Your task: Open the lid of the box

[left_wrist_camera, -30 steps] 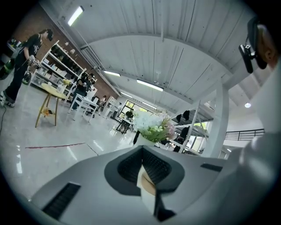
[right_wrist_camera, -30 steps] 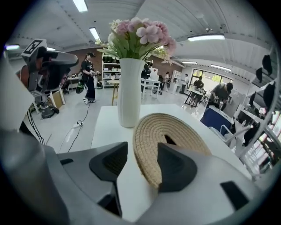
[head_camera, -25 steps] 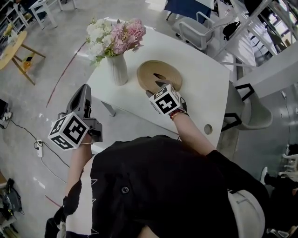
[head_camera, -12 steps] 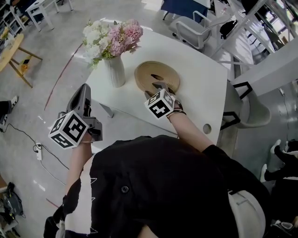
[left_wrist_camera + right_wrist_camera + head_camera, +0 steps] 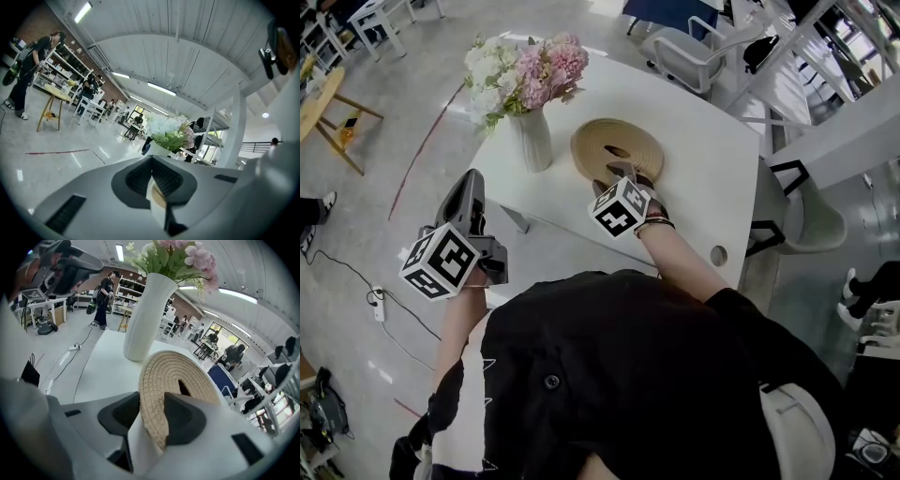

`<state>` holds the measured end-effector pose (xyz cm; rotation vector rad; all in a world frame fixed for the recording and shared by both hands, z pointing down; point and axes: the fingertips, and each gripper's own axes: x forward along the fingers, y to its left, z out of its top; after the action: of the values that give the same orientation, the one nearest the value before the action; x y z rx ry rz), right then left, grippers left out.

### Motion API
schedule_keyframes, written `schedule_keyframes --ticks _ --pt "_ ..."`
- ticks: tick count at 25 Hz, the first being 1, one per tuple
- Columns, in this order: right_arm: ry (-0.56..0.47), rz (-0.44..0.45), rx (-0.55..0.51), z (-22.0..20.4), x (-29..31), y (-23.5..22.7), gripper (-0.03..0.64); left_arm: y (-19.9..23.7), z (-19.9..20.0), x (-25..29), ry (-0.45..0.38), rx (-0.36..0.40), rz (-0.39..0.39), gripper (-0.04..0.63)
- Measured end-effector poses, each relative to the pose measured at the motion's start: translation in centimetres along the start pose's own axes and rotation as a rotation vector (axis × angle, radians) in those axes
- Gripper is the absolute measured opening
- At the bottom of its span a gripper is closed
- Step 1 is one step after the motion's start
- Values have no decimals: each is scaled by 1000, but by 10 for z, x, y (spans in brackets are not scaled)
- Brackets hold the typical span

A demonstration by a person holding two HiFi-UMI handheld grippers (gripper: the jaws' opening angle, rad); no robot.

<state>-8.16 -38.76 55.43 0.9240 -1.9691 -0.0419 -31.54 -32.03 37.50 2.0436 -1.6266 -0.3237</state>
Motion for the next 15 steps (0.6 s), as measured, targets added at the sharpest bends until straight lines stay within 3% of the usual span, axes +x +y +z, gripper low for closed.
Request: schedule_keyframes --ticks 7,15 --pt "16 15 3 1 -3 0 149 6 -6 -4 4 -16 9 11" --pt "-5 81 90 5 -8 -3 127 7 -10 -4 6 -24 8 11"
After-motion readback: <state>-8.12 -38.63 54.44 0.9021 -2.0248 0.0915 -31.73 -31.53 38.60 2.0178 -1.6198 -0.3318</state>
